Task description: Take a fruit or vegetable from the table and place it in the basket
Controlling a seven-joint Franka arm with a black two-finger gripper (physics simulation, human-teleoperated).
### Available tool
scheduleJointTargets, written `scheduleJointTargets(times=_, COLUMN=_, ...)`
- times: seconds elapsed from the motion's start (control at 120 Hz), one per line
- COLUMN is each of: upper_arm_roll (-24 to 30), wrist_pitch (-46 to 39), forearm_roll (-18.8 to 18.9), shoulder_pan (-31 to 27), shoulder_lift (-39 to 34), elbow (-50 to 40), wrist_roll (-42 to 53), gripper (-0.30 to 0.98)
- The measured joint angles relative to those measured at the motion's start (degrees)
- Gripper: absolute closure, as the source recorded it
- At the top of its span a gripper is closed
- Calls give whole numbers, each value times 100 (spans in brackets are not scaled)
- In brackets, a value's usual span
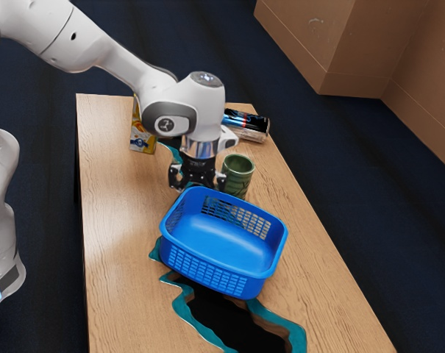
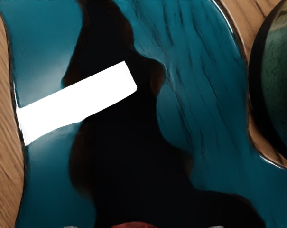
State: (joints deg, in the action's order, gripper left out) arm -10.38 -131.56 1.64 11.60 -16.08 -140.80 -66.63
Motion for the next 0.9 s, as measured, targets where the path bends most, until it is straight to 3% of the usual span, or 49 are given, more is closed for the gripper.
scheduleJointTargets(times=0.1, upper_arm_roll=7, wrist_pitch=-20, forearm_roll=-8, shoulder_pan=0, shoulder_lift=14, elbow=-2, wrist_roll=8, gripper=47)
scheduleJointTargets(times=0.475, upper_arm_roll=166, wrist_pitch=70, forearm_roll=100, shoulder_pan=9, shoulder_lift=-488, elbow=222, wrist_roll=118, gripper=50)
scheduleJointTargets(times=0.675, upper_arm_roll=489, wrist_pitch=455, forearm_roll=231, shoulder_pan=2, shoulder_lift=-842, elbow=852, wrist_roll=171, gripper=50)
scheduleJointTargets(times=0.9, upper_arm_roll=1321, wrist_pitch=843, forearm_roll=309, shoulder_pan=-42, shoulder_lift=-876, elbow=1159, wrist_roll=207, gripper=51)
